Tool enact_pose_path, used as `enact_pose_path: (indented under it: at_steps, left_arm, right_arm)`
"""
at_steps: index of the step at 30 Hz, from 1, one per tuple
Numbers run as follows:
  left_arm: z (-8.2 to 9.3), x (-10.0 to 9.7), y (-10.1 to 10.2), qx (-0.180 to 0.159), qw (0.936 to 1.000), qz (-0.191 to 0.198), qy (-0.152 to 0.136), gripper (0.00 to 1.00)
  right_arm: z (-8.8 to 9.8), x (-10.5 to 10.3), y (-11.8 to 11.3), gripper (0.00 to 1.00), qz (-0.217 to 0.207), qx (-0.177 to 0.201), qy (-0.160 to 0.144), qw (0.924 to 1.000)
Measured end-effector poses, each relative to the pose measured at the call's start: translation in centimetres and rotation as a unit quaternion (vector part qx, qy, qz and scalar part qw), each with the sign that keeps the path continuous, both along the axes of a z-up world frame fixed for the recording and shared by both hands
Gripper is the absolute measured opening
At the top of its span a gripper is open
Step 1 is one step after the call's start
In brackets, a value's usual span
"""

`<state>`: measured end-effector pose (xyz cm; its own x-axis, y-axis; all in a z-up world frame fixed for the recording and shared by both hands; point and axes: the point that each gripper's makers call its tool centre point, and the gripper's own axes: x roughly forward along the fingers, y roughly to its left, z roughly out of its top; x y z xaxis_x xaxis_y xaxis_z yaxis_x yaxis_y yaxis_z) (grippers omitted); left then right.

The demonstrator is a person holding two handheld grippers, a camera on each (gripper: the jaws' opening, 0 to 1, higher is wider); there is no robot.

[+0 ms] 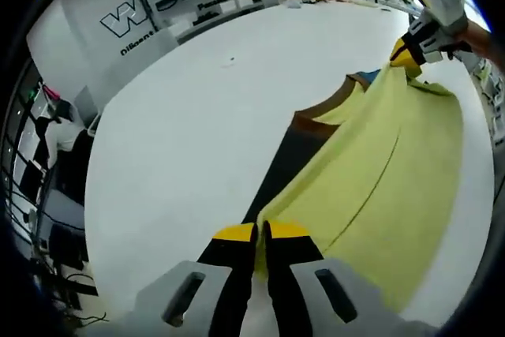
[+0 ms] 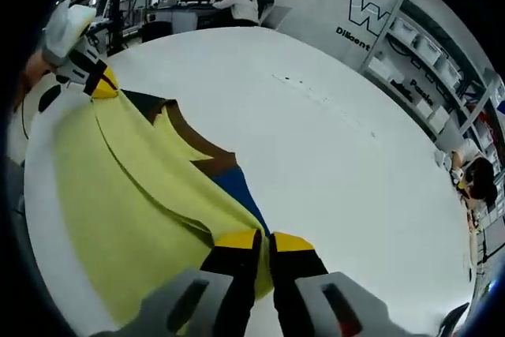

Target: Fold the garment on the visible template until the final outline fits inside the template.

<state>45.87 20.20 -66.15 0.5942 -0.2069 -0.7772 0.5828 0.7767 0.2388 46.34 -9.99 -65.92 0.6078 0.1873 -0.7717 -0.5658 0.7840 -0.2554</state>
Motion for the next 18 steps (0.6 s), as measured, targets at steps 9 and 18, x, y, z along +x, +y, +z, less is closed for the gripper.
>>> enact_pose_path:
  at_steps: [9, 18]
  left_arm:
    - [0.7, 0.9, 1.0, -0.018, 0.9996, 0.015, -0.018, 0.07]
    - [3.4, 0.3, 2.1, -0.029, 0.9979, -0.008, -0.057, 0.15]
  right_arm:
    - [1.5, 1.3, -1.9, 0.06, -0.031, -0.016, -0.036, 0.9987]
    - [4.5, 0.8, -2.1, 0.17, -0.017, -0.007, -0.075, 0.997]
